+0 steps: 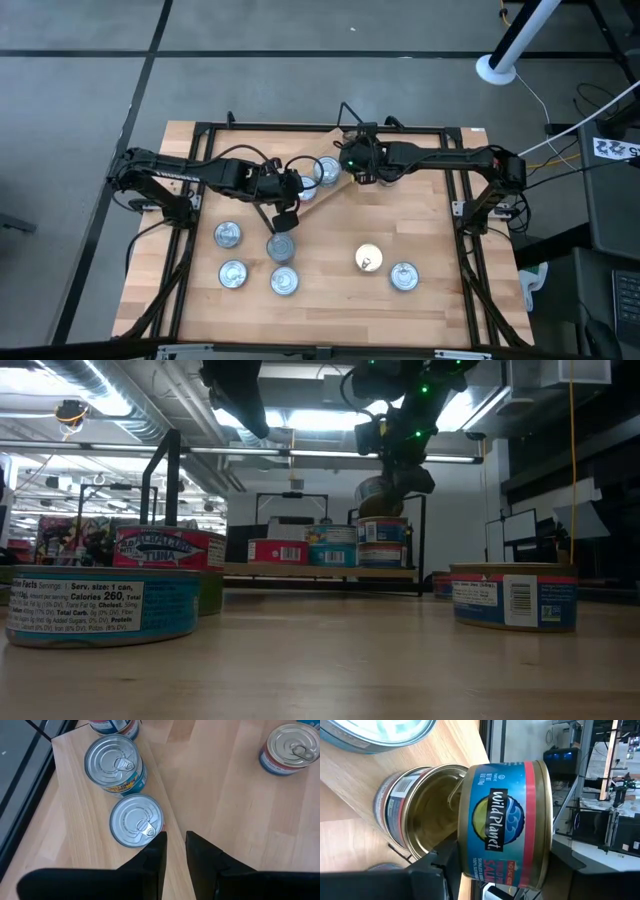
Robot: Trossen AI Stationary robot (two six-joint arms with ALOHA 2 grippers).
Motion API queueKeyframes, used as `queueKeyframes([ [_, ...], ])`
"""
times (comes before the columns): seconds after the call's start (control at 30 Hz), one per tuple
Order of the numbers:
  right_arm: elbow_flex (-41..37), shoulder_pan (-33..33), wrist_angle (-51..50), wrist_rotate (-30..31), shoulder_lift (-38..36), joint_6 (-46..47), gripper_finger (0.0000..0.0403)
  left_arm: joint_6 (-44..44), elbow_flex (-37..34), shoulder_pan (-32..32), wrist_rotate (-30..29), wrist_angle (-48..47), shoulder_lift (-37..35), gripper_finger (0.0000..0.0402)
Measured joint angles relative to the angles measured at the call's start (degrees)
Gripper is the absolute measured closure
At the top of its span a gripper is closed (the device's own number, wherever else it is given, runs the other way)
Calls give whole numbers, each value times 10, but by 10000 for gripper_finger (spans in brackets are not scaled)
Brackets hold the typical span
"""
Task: Stack canned seafood by type on shelf
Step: Stack the blue pink tuna can on top of the blue pink tuna cans on the shelf
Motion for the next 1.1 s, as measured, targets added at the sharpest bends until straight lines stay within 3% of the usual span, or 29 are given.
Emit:
queueKeyframes([
  [0.47,0,0,-4,-22,0,-3,214,-6,0,0,0,0,0,334],
  [0.83,0,0,-8,-28,0,-3,144,-6,0,0,0,0,0,334],
  [1.1,0,0,-21,-27,0,-3,135,-6,0,0,0,0,0,334],
])
